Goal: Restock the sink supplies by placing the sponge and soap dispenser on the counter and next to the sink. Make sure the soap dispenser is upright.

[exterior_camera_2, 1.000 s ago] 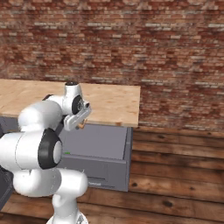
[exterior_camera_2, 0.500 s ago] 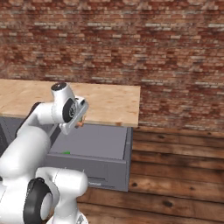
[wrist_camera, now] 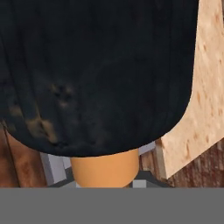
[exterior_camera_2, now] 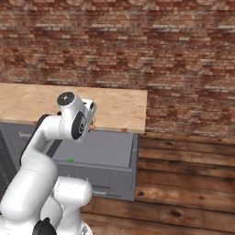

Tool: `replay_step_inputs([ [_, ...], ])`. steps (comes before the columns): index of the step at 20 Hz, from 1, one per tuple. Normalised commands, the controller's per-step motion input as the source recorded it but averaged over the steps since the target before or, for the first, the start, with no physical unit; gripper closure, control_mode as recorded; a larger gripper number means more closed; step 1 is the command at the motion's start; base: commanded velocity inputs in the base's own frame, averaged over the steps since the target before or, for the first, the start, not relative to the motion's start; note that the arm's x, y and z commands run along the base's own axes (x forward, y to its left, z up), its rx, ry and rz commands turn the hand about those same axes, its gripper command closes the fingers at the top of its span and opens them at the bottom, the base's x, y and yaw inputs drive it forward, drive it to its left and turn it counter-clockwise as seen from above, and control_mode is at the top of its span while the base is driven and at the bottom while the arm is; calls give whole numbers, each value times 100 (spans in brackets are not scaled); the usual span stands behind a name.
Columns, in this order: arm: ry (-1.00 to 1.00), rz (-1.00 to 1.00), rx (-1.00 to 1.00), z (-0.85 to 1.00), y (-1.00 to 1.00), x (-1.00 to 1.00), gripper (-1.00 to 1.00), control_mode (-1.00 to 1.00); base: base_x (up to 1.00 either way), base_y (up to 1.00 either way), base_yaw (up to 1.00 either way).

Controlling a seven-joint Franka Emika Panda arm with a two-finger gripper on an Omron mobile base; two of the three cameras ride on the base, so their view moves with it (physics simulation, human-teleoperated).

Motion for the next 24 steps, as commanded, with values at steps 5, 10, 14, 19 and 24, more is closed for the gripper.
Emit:
replay_step_inputs([
  [5,0,3,0,0,-1,0,100,-100,0,0,0],
  [10,0,0,0,0,0,0,100,-100,0,0,0],
  [14,0,0,0,0,0,0,100,100,0,0,0],
  [19,0,0,0,0,0,0,100,100,0,-8,-15],
  [24,0,0,0,0,0,0,100,100,0,0,-47],
])
